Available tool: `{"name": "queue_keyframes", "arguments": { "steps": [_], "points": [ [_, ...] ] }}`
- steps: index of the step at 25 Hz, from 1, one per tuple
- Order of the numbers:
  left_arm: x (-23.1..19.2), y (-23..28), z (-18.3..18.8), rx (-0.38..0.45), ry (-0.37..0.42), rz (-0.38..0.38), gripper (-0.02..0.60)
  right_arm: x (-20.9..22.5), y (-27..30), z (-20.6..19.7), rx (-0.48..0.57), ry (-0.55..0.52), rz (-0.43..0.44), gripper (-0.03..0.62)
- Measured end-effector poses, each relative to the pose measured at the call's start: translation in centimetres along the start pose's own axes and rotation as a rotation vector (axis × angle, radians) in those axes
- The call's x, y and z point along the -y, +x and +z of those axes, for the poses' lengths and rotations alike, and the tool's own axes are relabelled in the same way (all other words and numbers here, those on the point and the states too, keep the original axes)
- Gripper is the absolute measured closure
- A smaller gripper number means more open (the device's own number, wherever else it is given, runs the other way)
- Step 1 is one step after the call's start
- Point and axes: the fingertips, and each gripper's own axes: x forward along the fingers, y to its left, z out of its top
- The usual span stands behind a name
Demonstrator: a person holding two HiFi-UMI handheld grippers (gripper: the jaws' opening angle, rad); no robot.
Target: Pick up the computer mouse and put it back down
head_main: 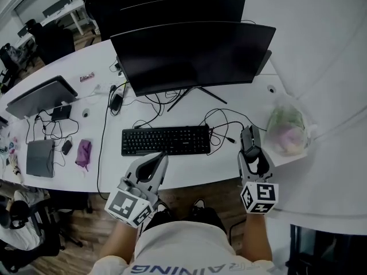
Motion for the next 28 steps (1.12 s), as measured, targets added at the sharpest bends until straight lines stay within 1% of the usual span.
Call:
{"name": "queue_keyframes", "arguments": {
  "steps": [11, 21, 28],
  "points": [
    [0.0, 2.0, -2.4, -0.058, -0.027, 0.010, 0.574, 0.8, 2.6, -5.9, -0.134, 0.016, 0.031, 0.321],
    [-0.2, 3.3, -4.6, -0.123, -0.050, 0.035, 0.574, 1.7, 4.7, -12.2, -0.267, 0.034, 0.051, 0.322],
    [-0.3, 3.8, -5.8, -0.156, -0.062, 0.049, 0.574, 1.6, 5.7, -17.5, -0.376, 0.050, 0.069, 0.321]
  ]
}}
